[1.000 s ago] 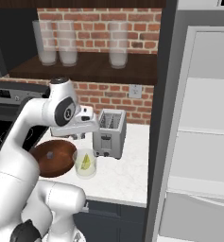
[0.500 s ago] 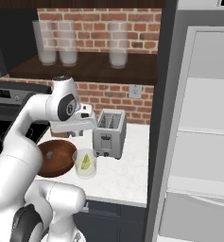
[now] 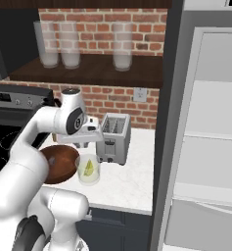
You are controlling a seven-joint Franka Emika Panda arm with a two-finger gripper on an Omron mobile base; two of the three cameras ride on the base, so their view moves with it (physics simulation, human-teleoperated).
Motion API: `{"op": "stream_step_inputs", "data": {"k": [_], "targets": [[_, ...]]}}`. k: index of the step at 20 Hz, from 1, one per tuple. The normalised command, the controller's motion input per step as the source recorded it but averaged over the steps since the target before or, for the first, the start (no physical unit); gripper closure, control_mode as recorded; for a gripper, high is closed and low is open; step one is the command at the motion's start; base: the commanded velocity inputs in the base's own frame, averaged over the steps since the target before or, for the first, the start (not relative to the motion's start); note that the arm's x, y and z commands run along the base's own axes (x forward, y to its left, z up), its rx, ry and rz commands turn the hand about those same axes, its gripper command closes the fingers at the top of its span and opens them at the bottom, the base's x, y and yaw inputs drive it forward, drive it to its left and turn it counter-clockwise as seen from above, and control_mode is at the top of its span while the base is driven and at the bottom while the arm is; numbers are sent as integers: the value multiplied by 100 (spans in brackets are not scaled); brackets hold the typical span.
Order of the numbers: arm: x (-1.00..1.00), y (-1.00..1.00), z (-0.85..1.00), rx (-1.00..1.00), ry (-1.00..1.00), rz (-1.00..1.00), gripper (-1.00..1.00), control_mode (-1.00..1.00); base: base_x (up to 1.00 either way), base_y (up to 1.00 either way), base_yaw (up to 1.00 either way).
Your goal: Grab a lemon wedge from the fridge and one ice cube from the ice bowl, and put them in the glass of lemonade.
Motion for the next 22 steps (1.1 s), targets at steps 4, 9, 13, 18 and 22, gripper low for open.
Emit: {"op": "stream_step_inputs", "data": {"k": [4, 9, 13, 18, 22], "targets": [[23, -1, -8, 0, 0, 0, 100, -100, 0, 0, 0], [21, 0, -25, 0, 0, 0, 100, -100, 0, 0, 0], [1, 0, -58, 0, 0, 0, 100, -100, 0, 0, 0], [0, 0, -31, 0, 0, 0, 100, -100, 0, 0, 0], [0, 0, 0, 0, 0, 0, -100, -100, 0, 0, 0]]}}
